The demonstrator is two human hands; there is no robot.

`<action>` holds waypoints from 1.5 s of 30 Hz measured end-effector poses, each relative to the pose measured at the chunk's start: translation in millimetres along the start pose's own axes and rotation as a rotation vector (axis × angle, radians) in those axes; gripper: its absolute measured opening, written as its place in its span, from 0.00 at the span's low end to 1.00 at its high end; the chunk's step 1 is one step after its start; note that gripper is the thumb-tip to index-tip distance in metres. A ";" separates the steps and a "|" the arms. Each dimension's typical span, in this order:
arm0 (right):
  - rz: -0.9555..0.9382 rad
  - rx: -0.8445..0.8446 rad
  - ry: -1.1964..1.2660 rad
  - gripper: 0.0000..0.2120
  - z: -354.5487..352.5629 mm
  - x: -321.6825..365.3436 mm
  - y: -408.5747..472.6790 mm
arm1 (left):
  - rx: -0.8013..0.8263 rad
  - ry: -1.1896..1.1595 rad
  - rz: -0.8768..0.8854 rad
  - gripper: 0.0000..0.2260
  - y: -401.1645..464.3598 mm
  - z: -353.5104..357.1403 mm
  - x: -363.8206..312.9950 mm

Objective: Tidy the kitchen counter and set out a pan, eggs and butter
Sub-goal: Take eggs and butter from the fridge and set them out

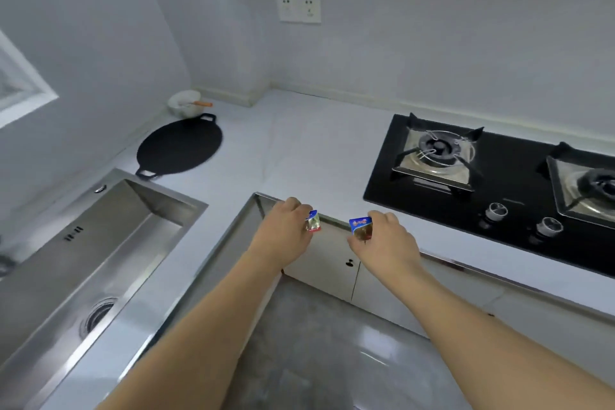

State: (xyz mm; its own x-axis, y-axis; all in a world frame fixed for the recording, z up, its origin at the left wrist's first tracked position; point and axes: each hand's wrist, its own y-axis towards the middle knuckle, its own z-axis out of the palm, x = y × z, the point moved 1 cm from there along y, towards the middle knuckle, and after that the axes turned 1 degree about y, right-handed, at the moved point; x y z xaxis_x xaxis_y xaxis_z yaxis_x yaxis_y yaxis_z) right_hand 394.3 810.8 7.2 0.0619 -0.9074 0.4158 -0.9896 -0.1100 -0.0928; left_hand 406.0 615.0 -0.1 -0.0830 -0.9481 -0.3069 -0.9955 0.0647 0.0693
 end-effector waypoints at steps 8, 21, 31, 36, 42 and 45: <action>-0.048 0.072 -0.039 0.22 35.6 60.8 34.6 | -0.002 -0.009 -0.100 0.14 0.9 -9.0 70.4; -0.118 0.078 -0.029 0.23 35.9 87.4 201.6 | 0.037 0.074 -0.151 0.18 130.5 -22.1 126.5; -0.169 0.137 -0.045 0.22 51.2 121.0 283.0 | 0.021 0.033 -0.239 0.17 199.2 -23.7 166.5; -0.180 0.185 -0.067 0.22 72.0 153.0 320.0 | 0.009 0.019 -0.302 0.18 228.2 -31.4 211.4; -0.132 0.205 -0.105 0.21 89.8 191.5 371.7 | 0.034 0.022 -0.370 0.19 267.5 -37.4 272.3; -0.125 0.207 -0.119 0.20 102.7 214.2 405.0 | 0.063 -0.020 -0.428 0.19 291.9 -34.2 306.5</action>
State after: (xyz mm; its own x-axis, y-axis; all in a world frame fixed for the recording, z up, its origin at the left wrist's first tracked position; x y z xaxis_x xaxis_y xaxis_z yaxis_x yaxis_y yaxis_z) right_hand 20.1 530.3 -34.2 0.2089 -0.9213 0.3279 -0.9263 -0.2939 -0.2358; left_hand 91.5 332.7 -41.5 0.3379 -0.8873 -0.3138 -0.9411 -0.3137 -0.1261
